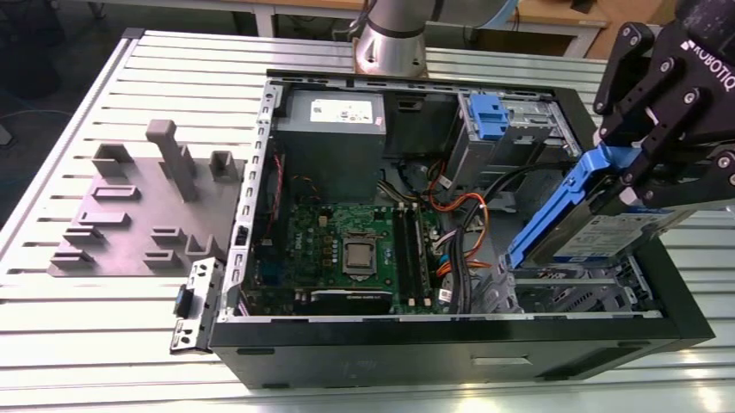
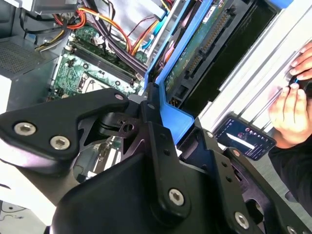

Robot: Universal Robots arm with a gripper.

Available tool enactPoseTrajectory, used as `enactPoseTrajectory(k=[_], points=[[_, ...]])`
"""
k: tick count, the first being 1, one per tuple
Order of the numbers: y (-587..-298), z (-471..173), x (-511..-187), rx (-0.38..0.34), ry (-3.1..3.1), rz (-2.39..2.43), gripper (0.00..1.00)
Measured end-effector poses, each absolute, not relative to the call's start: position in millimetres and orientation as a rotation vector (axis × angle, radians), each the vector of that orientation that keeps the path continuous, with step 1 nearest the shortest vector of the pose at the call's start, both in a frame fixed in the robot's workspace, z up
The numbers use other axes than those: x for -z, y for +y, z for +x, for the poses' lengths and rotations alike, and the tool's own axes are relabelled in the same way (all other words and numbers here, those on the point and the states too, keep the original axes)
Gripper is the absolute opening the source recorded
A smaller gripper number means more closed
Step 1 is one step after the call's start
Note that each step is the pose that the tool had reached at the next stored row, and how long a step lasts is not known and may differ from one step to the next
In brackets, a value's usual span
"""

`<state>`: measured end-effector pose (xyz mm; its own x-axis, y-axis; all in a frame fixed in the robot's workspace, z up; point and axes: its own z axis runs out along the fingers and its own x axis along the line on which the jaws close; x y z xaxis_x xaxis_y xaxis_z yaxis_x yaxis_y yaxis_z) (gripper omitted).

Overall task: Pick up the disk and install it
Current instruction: 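Insert the disk into the insertion slot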

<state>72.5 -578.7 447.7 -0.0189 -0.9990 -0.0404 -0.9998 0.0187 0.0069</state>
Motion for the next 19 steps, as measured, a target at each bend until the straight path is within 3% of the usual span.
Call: enactPoseTrajectory(k=[19], points=[[-580, 76, -435, -0.052, 2.225, -2.183, 0.36]])
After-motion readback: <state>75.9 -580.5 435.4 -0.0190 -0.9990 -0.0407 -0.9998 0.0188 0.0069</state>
